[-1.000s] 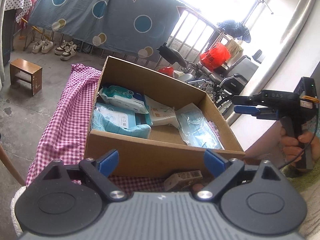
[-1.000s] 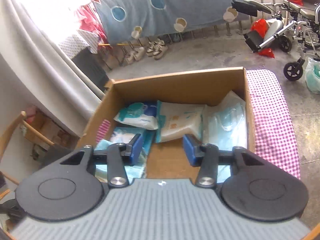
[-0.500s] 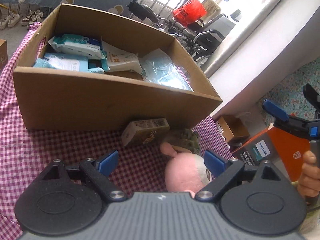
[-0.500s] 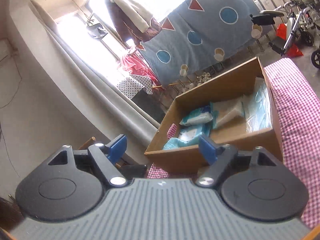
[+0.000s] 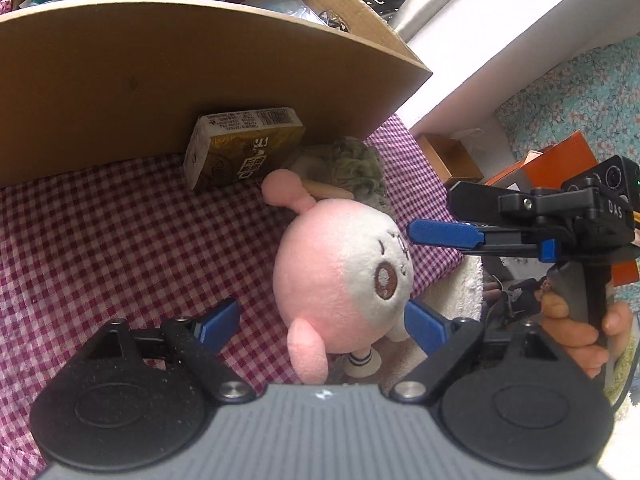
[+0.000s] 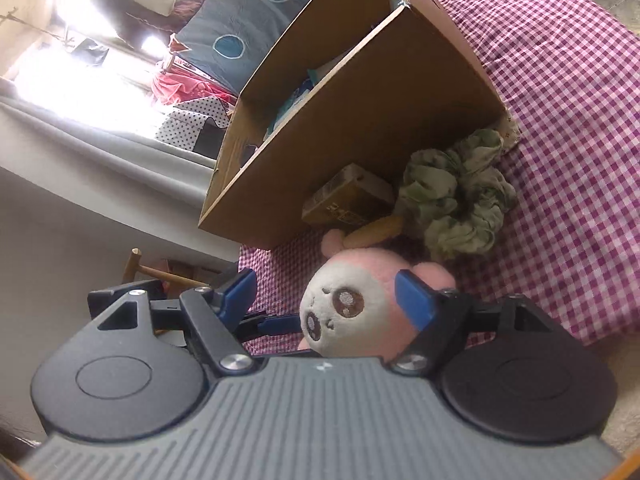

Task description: Organize soft objects

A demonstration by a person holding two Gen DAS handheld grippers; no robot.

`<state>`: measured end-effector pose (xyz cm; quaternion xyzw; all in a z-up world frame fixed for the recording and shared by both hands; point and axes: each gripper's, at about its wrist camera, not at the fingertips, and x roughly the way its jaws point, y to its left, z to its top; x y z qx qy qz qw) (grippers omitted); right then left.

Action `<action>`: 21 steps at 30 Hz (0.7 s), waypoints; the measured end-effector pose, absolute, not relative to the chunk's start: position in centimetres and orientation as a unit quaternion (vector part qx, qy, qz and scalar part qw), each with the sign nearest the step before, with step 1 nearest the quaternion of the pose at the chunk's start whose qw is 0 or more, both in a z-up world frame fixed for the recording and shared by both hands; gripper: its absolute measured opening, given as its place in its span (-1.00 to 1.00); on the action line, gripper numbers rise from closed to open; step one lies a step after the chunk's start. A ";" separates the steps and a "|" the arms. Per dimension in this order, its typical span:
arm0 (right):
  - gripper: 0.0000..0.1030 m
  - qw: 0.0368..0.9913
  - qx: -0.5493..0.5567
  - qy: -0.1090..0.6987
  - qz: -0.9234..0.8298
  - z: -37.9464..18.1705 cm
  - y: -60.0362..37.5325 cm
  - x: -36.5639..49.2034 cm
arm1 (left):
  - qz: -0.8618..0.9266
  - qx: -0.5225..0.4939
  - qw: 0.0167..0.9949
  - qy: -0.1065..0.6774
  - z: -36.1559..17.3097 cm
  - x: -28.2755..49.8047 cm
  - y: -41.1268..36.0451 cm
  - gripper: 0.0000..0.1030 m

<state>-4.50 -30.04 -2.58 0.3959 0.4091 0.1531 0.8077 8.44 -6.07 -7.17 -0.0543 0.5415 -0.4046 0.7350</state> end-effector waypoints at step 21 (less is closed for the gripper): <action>0.32 0.826 0.338 0.431 0.130 -3.2 -28.8 -2.6 | -0.422 -0.012 0.740 0.523 -6.6 7.6 -9.6 0.50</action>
